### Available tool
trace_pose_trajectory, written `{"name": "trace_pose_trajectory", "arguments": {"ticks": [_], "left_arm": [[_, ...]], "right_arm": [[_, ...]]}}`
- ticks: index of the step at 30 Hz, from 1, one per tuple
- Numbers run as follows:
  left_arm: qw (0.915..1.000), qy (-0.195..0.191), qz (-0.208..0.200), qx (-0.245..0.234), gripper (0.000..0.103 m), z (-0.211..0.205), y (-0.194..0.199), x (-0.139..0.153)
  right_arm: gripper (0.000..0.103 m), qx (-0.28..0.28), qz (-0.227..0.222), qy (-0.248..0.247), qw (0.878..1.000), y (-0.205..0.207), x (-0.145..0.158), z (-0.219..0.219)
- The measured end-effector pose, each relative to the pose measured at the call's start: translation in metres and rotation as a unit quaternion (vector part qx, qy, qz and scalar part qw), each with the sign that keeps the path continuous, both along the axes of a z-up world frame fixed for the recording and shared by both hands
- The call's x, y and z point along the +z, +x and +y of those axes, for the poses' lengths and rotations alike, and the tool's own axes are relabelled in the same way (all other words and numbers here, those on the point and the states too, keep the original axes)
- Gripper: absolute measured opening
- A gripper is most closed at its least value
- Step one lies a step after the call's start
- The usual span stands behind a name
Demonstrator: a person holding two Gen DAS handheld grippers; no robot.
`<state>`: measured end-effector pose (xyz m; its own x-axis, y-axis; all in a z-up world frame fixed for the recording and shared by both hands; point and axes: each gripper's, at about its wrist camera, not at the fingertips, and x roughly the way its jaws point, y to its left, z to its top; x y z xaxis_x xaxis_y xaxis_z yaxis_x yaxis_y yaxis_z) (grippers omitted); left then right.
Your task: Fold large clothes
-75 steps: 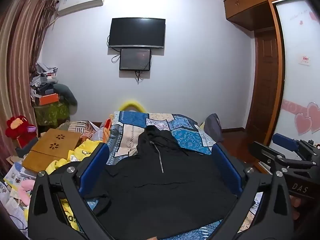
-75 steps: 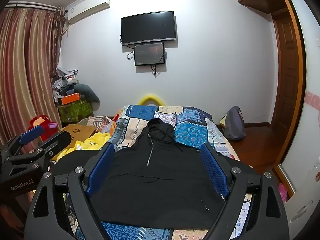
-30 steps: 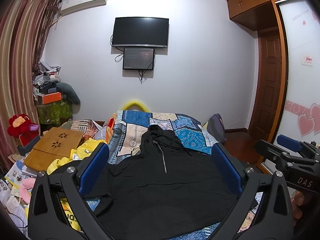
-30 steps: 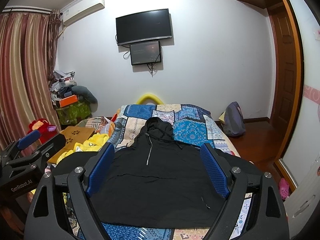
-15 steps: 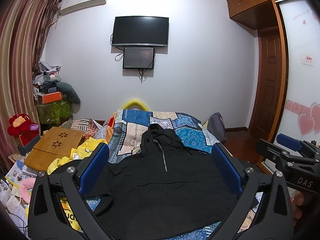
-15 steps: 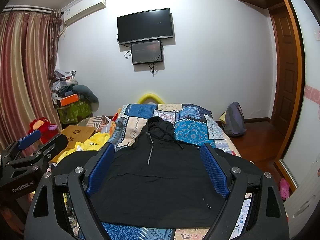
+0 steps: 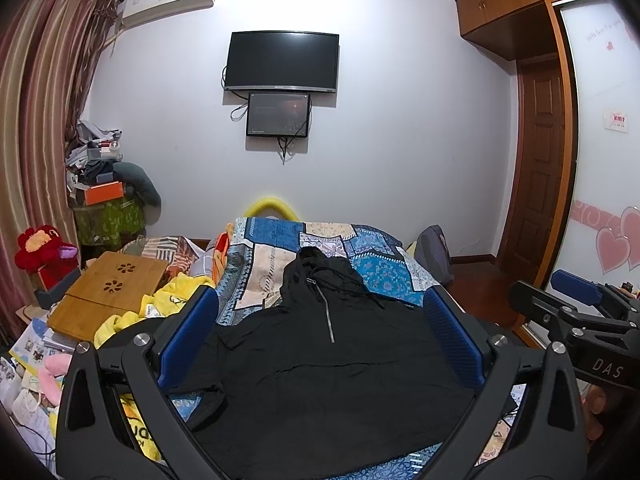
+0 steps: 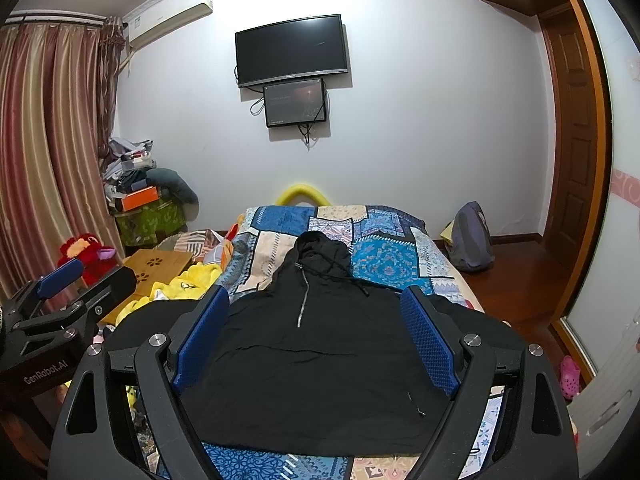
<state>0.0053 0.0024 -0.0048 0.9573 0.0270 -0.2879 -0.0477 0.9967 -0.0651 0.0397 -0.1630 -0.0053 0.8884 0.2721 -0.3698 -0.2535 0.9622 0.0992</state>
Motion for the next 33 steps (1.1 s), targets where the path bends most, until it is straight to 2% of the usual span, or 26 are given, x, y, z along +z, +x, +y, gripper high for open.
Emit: {"name": "trace_pose_trajectory", "arguments": {"ticks": [15,21,29,33], "left_arm": [[0.9999,-0.007,0.009,0.003,0.103,0.007,0.008,-0.002],[0.9995,-0.004,0.021,0.023,0.103,0.02,0.024,-0.009],[0.9955,-0.038,0.06,0.062,0.103,0.08,0.06,-0.025],[0.9883,-0.069,0.097,0.095,0.103,0.127,0.08,-0.044]], "right_arm": [[0.086,0.002,0.01,-0.006,1.0,0.009,-0.004,0.002],[0.086,0.007,0.016,-0.016,1.0,0.023,-0.009,0.009],[0.086,0.006,0.03,-0.056,0.998,0.066,-0.032,0.023],[0.085,0.007,0.078,-0.07,0.994,0.103,-0.057,0.027]]}}
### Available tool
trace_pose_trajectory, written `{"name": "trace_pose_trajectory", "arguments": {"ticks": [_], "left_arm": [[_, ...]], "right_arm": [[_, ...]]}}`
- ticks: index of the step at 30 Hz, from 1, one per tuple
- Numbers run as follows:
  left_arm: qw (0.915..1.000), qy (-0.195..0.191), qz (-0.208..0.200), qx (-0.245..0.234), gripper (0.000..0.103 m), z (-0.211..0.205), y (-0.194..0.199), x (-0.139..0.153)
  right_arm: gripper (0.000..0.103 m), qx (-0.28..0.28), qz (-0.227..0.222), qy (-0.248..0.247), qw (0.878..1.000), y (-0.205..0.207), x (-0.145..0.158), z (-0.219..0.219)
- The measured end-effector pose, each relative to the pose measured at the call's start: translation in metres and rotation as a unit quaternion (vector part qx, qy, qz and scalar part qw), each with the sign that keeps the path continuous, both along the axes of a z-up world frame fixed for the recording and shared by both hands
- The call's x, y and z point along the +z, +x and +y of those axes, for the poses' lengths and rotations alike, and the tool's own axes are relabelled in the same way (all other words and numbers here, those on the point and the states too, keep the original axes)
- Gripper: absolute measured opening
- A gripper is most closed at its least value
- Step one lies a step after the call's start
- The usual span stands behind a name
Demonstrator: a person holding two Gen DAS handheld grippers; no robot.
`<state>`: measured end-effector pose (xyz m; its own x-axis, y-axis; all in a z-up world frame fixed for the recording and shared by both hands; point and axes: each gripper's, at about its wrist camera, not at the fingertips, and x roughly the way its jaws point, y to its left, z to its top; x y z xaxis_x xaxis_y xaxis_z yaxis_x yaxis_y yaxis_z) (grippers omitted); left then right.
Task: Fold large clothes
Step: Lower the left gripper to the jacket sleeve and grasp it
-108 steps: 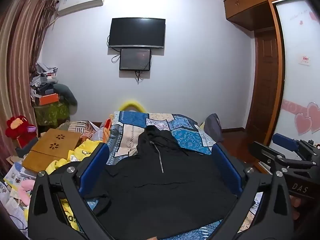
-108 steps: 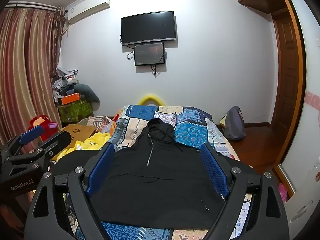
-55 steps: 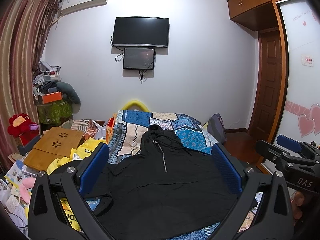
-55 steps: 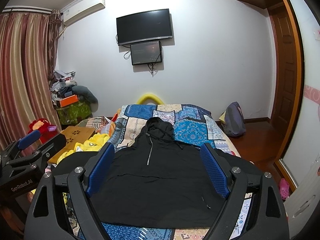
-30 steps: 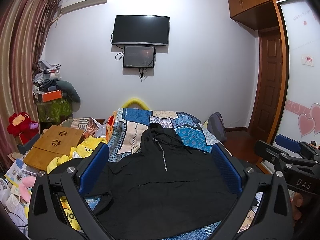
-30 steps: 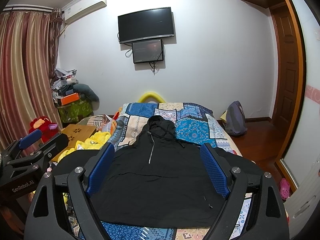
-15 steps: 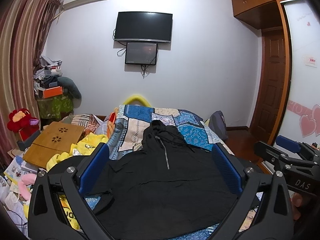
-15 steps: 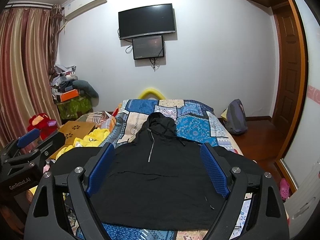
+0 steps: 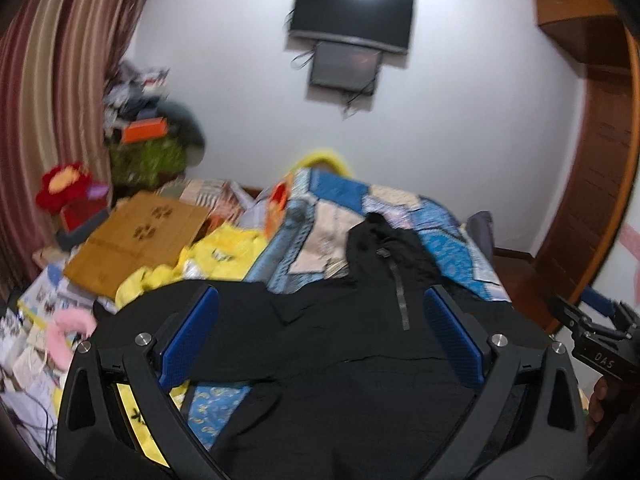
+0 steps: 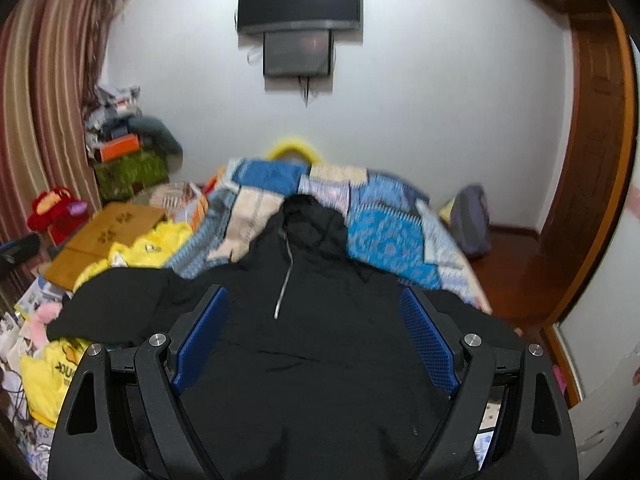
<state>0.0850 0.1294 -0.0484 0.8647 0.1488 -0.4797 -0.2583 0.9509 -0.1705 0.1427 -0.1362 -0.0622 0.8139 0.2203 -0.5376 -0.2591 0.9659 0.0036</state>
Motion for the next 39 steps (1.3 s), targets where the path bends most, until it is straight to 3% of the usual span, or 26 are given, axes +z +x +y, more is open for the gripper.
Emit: {"name": "trace_pose_trajectory", "arguments": {"ticks": [7,10,15,19,22,24,26,29,33,39], "left_arm": [[0.9948,-0.052,0.069,0.053,0.103,0.082,0.023,-0.052],[0.986,-0.11,0.105,0.068,0.103,0.119,0.027,-0.083],[0.9554,-0.232,0.151,0.104,0.103,0.175,0.022,-0.143],[0.9319,-0.297,0.173,0.115,0.1,0.2,0.012,-0.177],[0.9067,-0.366,0.174,0.116,0.1,0.22,0.008,-0.206],[0.8925,-0.398,0.173,0.122,0.094,0.229,0.007,-0.221],[0.8866,-0.407,0.178,0.13,0.088,0.234,0.009,-0.229],[0.8876,-0.401,0.176,0.144,0.078,0.241,0.013,-0.235],[0.8986,-0.364,0.173,0.174,0.065,0.249,0.019,-0.234],[0.9297,-0.228,0.19,0.217,0.034,0.235,0.034,-0.214]], "right_arm": [[0.085,0.013,0.092,-0.02,0.995,0.044,-0.037,0.005],[0.085,0.015,0.112,-0.033,0.993,0.056,-0.045,0.008],[0.085,0.019,0.137,-0.041,0.99,0.072,-0.055,0.015],[0.085,0.025,0.152,-0.044,0.987,0.081,-0.066,0.02],[0.085,0.028,0.159,-0.052,0.985,0.09,-0.073,0.026],[0.085,0.028,0.163,-0.057,0.985,0.094,-0.077,0.028],[0.085,0.028,0.17,-0.059,0.983,0.099,-0.082,0.029],[0.085,0.028,0.183,-0.06,0.981,0.105,-0.089,0.032],[0.085,0.025,0.197,-0.067,0.978,0.109,-0.097,0.035],[0.085,0.025,0.198,-0.073,0.977,0.108,-0.095,0.035]]}}
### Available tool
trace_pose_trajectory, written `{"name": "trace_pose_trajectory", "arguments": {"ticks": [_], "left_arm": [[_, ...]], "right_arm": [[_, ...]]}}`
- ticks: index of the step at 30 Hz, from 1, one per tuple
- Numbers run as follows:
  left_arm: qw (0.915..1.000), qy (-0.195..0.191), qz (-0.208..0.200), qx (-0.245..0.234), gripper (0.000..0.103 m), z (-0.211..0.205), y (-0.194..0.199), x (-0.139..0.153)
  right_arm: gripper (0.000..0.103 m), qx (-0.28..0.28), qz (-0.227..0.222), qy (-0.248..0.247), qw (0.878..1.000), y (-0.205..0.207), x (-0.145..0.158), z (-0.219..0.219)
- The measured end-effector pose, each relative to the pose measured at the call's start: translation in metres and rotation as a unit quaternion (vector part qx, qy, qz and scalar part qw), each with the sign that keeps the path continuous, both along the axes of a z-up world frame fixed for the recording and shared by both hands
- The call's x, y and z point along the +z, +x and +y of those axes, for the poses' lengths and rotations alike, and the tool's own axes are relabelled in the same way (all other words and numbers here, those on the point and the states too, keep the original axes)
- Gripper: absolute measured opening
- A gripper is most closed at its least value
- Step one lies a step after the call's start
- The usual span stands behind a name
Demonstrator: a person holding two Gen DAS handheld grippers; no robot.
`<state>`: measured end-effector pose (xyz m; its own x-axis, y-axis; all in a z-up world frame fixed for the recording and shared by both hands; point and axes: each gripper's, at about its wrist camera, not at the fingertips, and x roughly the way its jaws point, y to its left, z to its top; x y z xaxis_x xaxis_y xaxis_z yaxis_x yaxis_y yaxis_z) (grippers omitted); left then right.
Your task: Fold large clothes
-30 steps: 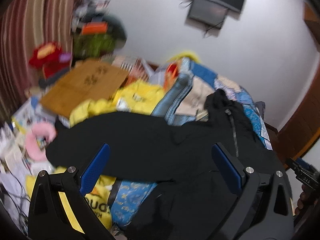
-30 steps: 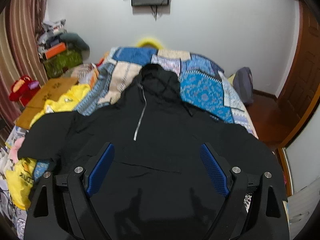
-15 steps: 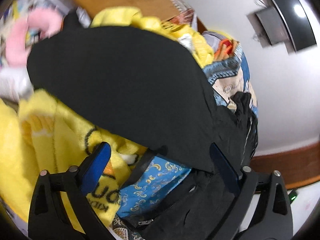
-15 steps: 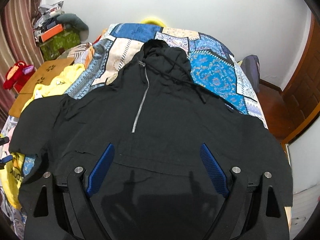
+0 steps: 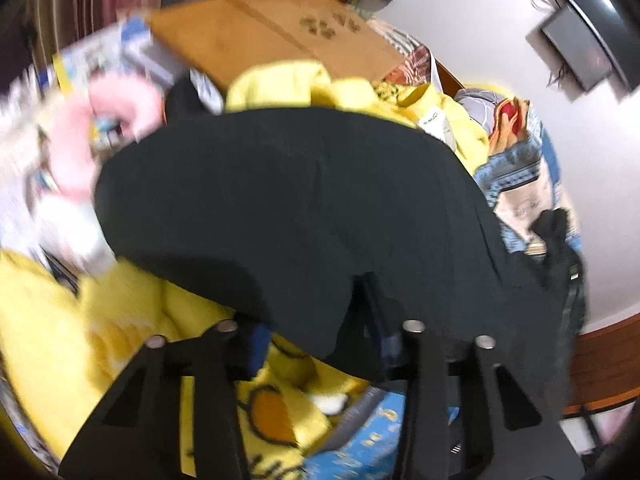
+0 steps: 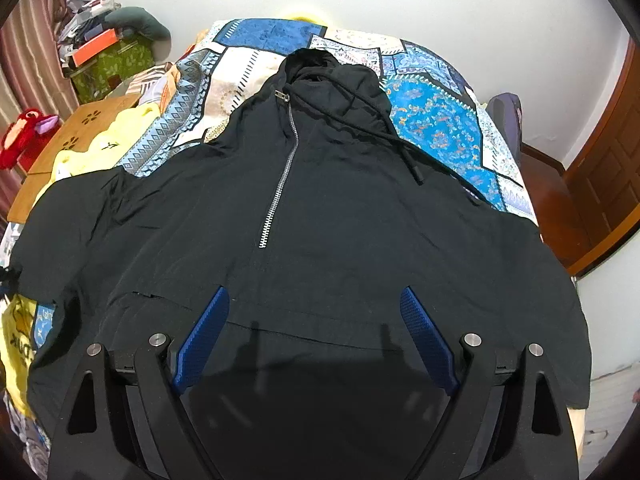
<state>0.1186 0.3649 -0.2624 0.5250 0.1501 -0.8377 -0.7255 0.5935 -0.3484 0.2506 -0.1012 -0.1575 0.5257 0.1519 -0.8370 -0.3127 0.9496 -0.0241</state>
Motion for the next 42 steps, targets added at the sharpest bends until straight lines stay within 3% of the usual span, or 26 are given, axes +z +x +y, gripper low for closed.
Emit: {"name": "trace_pose_trajectory", "arguments": {"ticks": [2,4,8,12,18,22,28,36,40,42], "left_arm": [[0.9991,0.042,0.009,-0.002,0.024,-0.006,0.006,0.011],[0.9962,0.085,0.011,-0.009,0.021,-0.014,0.013,0.029],[0.9936,0.107,-0.011,-0.035,0.014,-0.02,0.03,0.058],[0.9876,0.132,-0.052,-0.067,0.011,-0.034,0.057,0.105],[0.9688,0.159,-0.12,-0.147,0.007,-0.089,0.103,0.171],[0.9514,0.164,-0.142,-0.219,0.006,-0.148,0.138,0.187],[0.9242,0.158,-0.13,-0.322,0.006,-0.237,0.174,0.167],[0.8919,0.106,-0.042,-0.438,0.006,-0.33,0.199,0.092],[0.8744,0.111,-0.002,-0.472,0.006,-0.36,0.195,0.061],[0.87,0.114,0.011,-0.48,0.006,-0.366,0.189,0.052]], "right_arm": [[0.085,0.002,-0.004,0.002,1.0,-0.001,0.004,-0.001],[0.085,0.005,-0.01,0.002,1.0,-0.003,0.009,-0.003],[0.085,0.008,-0.017,0.007,1.0,-0.007,0.018,-0.007],[0.085,0.011,-0.03,0.003,0.999,-0.012,0.026,-0.015],[0.085,0.001,-0.039,0.01,0.999,-0.014,0.034,-0.034],[0.085,-0.009,-0.04,0.017,0.999,-0.012,0.038,-0.05],[0.085,-0.022,-0.042,0.02,0.999,-0.013,0.039,-0.076],[0.086,-0.031,-0.027,0.009,0.999,-0.018,0.025,-0.099],[0.086,-0.033,-0.005,0.028,0.999,-0.02,0.016,-0.102],[0.086,-0.032,-0.002,0.028,0.999,-0.023,0.013,-0.101]]}}
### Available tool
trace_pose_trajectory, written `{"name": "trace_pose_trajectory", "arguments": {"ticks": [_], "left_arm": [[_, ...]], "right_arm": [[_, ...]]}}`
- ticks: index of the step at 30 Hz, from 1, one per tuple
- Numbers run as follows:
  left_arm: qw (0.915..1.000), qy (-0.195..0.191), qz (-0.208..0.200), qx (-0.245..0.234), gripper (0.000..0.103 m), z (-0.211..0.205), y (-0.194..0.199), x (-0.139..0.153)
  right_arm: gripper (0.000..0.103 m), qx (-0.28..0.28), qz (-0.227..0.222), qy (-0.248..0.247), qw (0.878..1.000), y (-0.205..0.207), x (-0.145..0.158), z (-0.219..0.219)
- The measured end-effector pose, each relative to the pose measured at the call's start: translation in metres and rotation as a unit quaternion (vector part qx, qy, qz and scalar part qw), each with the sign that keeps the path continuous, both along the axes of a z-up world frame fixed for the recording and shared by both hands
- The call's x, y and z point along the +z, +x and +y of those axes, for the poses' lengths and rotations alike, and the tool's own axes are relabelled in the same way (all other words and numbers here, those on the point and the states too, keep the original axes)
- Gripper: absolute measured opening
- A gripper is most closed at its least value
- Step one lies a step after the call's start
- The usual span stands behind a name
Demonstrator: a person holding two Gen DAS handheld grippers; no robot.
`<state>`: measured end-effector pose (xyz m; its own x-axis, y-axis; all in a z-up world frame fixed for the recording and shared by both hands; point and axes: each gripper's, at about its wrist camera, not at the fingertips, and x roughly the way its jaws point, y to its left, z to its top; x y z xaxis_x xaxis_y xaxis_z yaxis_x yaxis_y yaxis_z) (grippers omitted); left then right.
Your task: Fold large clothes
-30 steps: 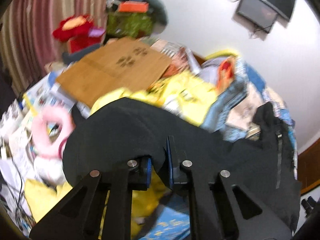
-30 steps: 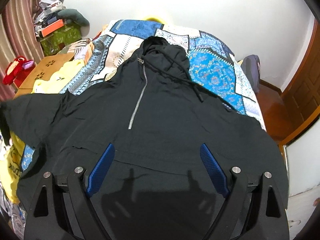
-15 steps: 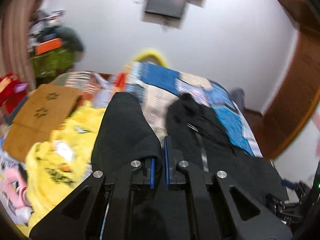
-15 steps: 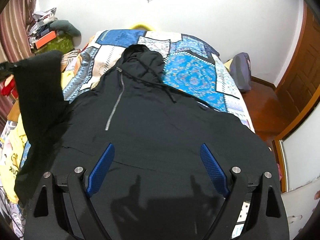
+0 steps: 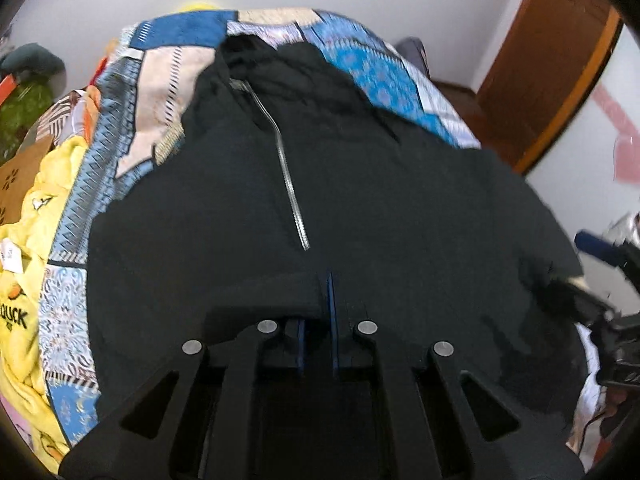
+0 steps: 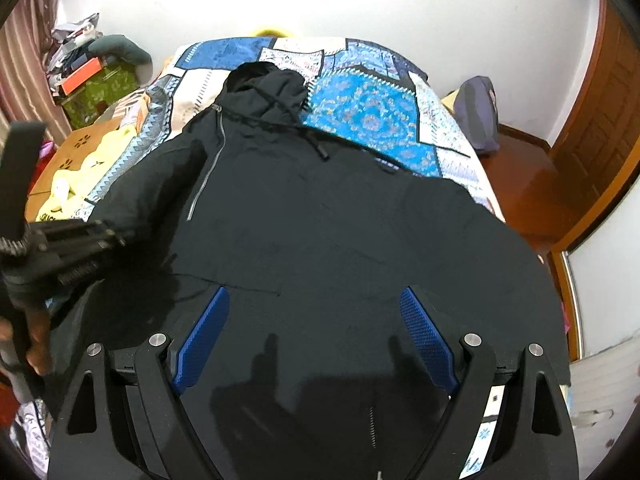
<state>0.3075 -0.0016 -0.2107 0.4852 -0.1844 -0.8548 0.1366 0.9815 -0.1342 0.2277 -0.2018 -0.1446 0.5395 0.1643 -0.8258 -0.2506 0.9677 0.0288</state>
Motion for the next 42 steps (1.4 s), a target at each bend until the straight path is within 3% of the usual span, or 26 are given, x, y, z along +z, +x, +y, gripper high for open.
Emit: {"name": "trace_pose_trajectory", "arguments": {"ticks": [3,5,8,12,16,20,26,34,42], "left_arm": [[0.9997,0.0,0.021,-0.01,0.01,-0.008,-0.006,-0.012],[0.9993,-0.005,0.034,-0.016,0.028,-0.01,-0.011,-0.018],[0.9986,-0.02,0.043,-0.024,0.043,-0.009,-0.018,-0.019],[0.9982,-0.023,0.046,-0.033,0.045,-0.006,-0.033,-0.007],[0.9991,-0.029,0.02,-0.025,0.048,0.014,-0.047,0.016],[0.9993,-0.027,-0.025,0.011,0.057,0.055,-0.061,0.043],[0.9946,-0.003,-0.076,0.07,0.057,0.123,-0.078,0.069],[0.9892,0.025,-0.067,0.128,0.057,0.194,-0.094,0.05],[0.9881,0.026,-0.033,0.148,0.057,0.226,-0.105,0.017]], "right_arm": [[0.085,0.007,0.002,-0.006,1.0,-0.004,-0.002,0.003],[0.086,0.012,0.0,-0.012,1.0,-0.007,-0.001,0.007],[0.085,0.018,-0.005,-0.021,1.0,-0.01,0.002,0.011],[0.085,0.028,-0.016,-0.032,0.999,-0.013,0.012,0.02],[0.085,0.041,-0.033,-0.039,0.998,-0.015,0.024,0.036],[0.085,0.063,-0.051,-0.036,0.996,-0.016,0.038,0.062],[0.085,0.118,-0.062,-0.05,0.99,-0.015,0.043,0.119],[0.085,0.209,-0.022,-0.083,0.974,-0.009,0.011,0.204],[0.085,0.256,0.044,-0.132,0.957,0.005,-0.044,0.268]]}}
